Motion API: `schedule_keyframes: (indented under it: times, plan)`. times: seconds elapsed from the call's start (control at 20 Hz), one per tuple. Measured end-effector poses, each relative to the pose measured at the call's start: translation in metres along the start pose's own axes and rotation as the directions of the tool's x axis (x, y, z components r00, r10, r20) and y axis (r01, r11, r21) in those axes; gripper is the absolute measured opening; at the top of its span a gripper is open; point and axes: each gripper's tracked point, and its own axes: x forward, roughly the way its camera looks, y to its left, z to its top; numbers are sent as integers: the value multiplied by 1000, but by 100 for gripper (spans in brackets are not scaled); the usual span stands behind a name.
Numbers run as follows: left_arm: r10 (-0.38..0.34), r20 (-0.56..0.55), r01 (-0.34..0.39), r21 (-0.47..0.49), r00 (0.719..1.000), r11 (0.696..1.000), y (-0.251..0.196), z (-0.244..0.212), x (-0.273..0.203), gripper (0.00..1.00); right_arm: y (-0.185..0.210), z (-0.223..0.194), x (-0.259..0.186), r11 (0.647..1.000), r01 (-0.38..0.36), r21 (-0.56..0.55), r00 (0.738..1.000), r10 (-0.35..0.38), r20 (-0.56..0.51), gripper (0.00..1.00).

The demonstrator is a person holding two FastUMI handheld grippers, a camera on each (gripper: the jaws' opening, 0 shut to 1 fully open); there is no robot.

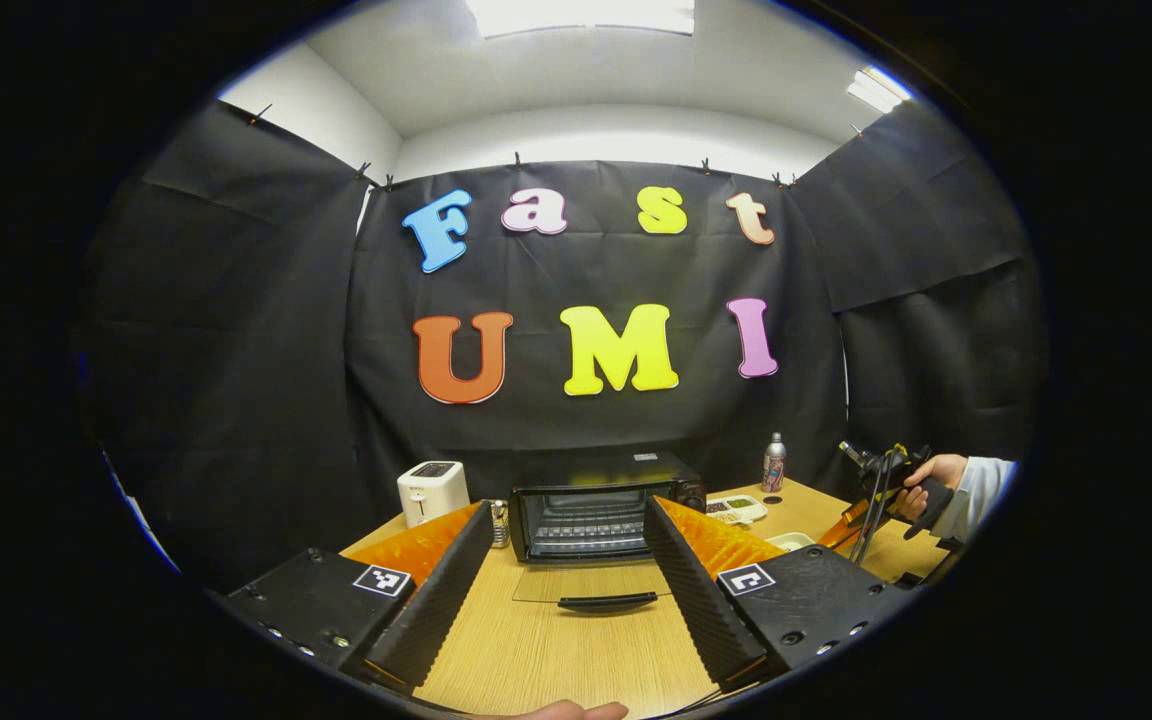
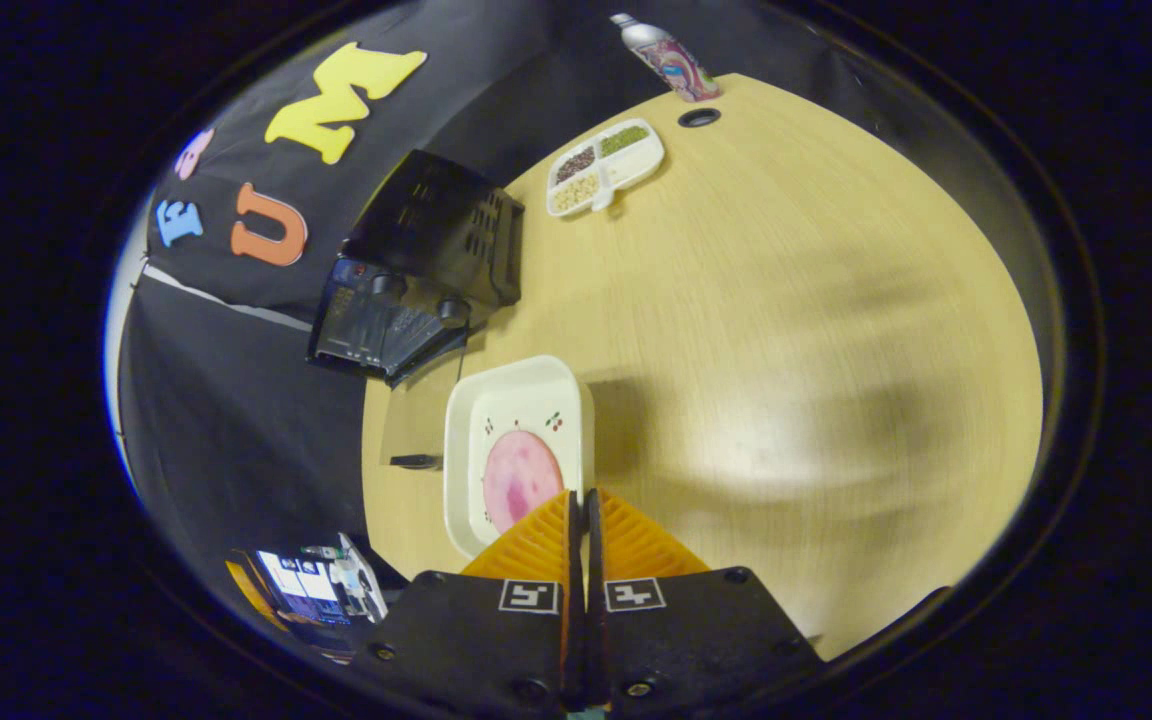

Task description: Open the electric oven with the left hand, put the food in, and close the electric oven.

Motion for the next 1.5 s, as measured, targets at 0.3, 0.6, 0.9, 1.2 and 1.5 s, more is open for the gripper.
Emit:
schedule_keyframes:
  times: [0.3,0.6,0.9,1.2,1.5]
  plan:
    - [30,-28,-30,6,999,1000,19,-7,2,96,64,-14,-5,996,-68,-63,998,68,-9,1]
    - [59,-25,-59,17,998,998,40,-5,-3,95,127,-35,22,991,-114,-76,992,110,-55,4]
    - [93,-28,-92,35,995,995,64,-11,-12,96,183,-50,66,988,-131,-84,988,123,-90,4]
    - [129,-12,-128,38,992,991,91,-17,-18,96,213,-32,119,997,-81,-17,997,81,-7,4]
    - [139,-25,-138,46,990,989,108,-31,-15,96,235,-2,162,985,-94,144,987,74,140,1]
